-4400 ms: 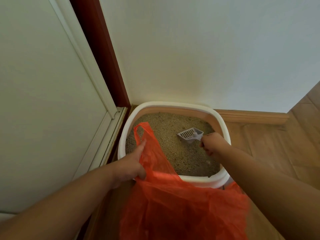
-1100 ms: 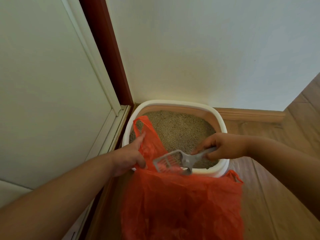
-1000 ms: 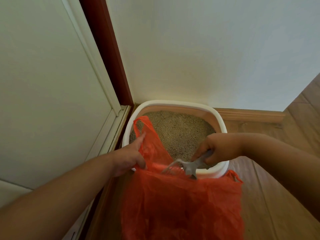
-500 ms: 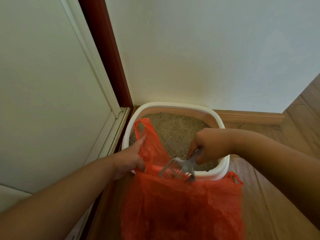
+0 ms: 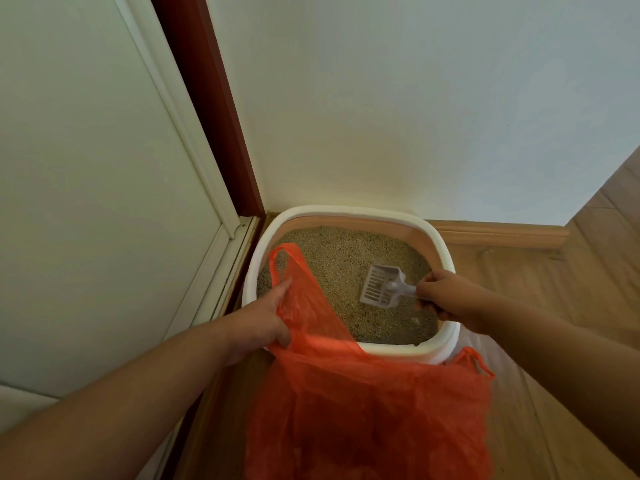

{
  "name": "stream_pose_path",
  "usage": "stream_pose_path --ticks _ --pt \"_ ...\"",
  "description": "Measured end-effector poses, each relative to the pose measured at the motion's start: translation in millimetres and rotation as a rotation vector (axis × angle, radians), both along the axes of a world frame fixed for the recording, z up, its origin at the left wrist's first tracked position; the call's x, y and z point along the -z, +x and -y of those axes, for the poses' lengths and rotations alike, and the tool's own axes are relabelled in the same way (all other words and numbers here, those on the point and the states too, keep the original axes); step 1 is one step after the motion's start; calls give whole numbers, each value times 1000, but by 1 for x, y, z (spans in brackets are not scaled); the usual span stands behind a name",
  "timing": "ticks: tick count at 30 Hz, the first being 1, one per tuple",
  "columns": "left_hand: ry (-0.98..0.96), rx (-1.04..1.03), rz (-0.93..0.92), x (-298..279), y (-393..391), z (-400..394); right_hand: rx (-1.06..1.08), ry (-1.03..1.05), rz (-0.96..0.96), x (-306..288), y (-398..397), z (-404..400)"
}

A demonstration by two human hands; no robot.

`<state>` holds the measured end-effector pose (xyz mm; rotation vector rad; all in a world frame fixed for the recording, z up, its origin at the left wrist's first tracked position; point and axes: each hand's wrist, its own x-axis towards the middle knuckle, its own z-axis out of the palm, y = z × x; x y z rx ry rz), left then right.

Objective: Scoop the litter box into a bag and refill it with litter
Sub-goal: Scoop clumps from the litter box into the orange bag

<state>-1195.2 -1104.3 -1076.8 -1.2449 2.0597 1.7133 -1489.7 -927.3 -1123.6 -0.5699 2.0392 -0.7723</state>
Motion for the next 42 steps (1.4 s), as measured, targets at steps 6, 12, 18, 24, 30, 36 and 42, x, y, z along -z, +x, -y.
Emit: stream_pose_path --ticks 6,12,18,24,30,36,42 --pt "-27 33 -8 4 -5 -1 -25 99 -164 14 5 4" --pt "-109 43 -57 18 -18 -9 -322 280 -642 21 5 3" --pt "-185 8 -169 42 -46 -14 -341 322 -693 26 6 -13" --pt "-187 -11 -195 53 -66 -20 -305 314 -711 25 1 -30" --pt "-195 -119 -214 59 -60 -28 -375 381 -730 18 4 -34" --pt "-240 -87 -139 40 -58 -34 -189 256 -748 9 12 -58" --pt "-284 32 -107 31 -59 -20 29 109 -588 22 5 -74"
